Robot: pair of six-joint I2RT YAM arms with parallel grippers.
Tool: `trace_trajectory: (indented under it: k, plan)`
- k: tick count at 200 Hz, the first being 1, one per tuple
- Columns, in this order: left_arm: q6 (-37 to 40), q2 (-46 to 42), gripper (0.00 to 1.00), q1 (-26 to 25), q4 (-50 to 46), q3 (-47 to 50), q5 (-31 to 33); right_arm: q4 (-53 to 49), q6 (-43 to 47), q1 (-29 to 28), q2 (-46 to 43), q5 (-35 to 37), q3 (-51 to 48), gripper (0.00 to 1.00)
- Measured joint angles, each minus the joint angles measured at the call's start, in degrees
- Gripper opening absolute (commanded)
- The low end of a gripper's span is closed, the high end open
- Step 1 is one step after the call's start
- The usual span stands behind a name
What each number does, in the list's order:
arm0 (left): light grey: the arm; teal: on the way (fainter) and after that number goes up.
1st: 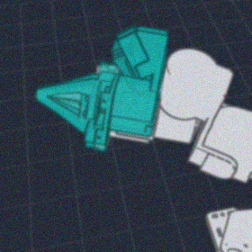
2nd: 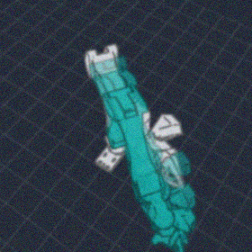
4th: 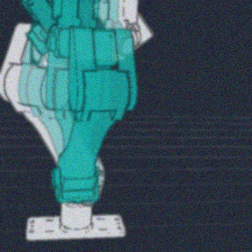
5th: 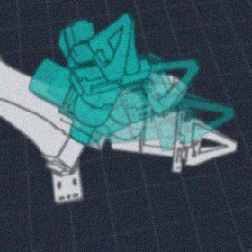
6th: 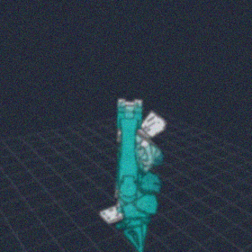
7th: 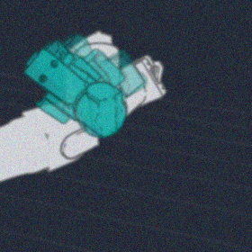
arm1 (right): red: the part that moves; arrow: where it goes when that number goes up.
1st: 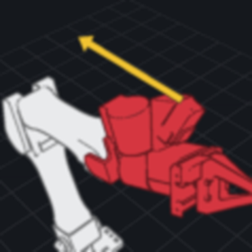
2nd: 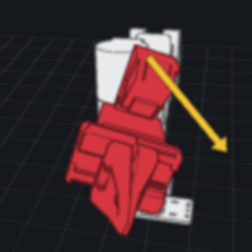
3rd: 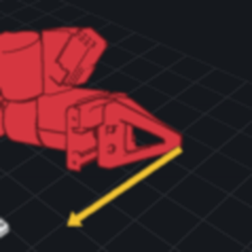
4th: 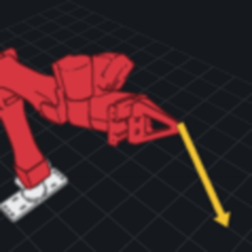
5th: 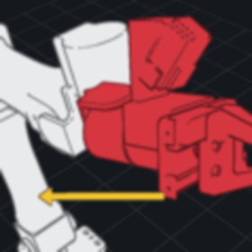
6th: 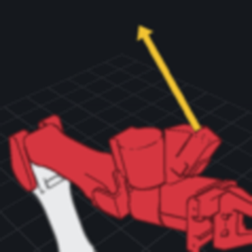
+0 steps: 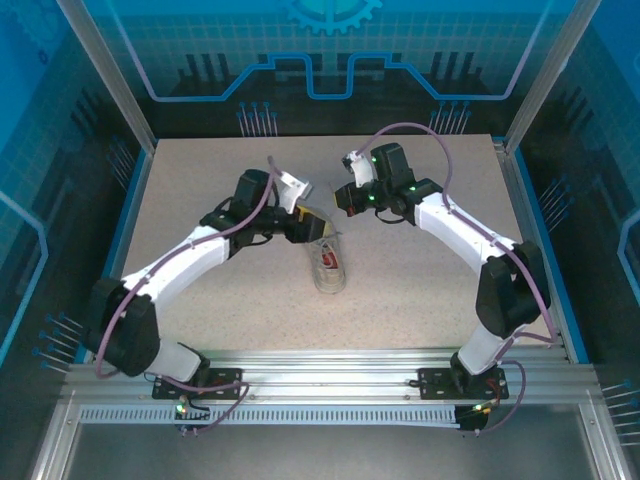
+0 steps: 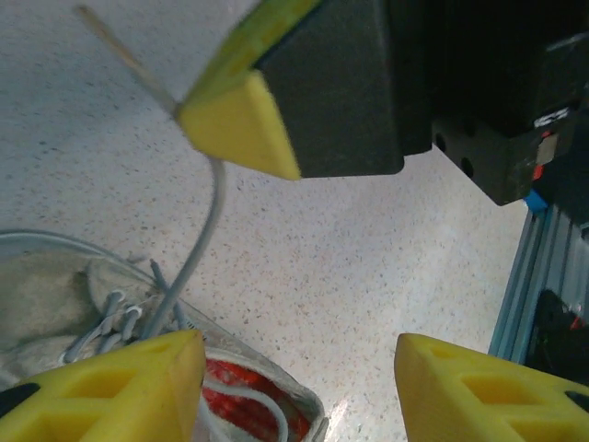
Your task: Tie the shoes
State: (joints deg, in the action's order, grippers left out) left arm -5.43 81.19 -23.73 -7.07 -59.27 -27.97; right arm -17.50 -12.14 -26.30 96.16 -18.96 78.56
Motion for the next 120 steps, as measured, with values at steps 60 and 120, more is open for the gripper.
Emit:
trace_trajectory:
  k: [60,120]
  plan:
    - [-2.8,-11.23,0.63,0.04,12.48,15.54,5.42,-2.21,4.2,-5.01,-3.48,0.04,0.68,0.0]
    - [-2.4,-3.76,0.62,-0.92,25.94,17.35,7.8,-4.7,4.76,-6.43,-3.5,0.02,2.19,0.0]
